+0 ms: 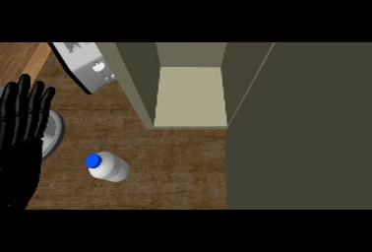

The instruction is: Pick up the bottled water, place it into the cabinet and close the cabinet

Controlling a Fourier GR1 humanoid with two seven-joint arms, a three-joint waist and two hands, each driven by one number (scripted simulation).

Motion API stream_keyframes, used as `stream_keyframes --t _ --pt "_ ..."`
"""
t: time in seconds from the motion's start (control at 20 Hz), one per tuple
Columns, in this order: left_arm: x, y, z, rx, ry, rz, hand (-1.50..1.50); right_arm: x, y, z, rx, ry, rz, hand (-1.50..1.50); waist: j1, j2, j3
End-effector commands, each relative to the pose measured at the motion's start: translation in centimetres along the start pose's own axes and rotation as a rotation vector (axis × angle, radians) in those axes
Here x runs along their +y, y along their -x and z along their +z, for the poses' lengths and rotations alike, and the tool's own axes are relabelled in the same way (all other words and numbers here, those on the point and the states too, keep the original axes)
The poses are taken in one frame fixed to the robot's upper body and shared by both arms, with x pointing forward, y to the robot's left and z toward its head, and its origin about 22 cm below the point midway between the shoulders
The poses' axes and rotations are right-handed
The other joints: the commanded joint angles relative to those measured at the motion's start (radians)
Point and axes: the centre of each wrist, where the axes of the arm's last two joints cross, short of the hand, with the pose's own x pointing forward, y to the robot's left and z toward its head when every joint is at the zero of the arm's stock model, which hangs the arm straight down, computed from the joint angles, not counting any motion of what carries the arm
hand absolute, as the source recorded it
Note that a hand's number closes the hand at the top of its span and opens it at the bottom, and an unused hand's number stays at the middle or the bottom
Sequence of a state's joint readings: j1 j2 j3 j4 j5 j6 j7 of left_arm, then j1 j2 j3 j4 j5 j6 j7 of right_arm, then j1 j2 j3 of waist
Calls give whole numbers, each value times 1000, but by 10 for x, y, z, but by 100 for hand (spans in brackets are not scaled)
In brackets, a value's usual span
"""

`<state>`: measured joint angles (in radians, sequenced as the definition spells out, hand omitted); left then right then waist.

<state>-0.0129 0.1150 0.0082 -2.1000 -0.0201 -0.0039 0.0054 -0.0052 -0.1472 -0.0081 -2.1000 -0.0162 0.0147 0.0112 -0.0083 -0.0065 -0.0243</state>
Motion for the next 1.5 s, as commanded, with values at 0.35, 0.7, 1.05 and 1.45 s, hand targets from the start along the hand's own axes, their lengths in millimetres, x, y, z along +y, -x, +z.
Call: stream_keyframes --t 0.35,0.7,1.05,1.45 --pt "0 9 44 258 -123 142 -150 15 -21 43 194 -16 -197 -150 0 3 24" --pt "-17 -46 57 274 -154 142 -150 13 -48 70 231 -36 -217 -150 6 4 25" --pt "-7 -41 90 328 -161 104 -150 17 -75 93 251 -48 -229 -150 8 3 24" --pt "-24 -29 92 348 -211 65 -150 32 -77 111 255 -48 -224 -150 2 3 24"
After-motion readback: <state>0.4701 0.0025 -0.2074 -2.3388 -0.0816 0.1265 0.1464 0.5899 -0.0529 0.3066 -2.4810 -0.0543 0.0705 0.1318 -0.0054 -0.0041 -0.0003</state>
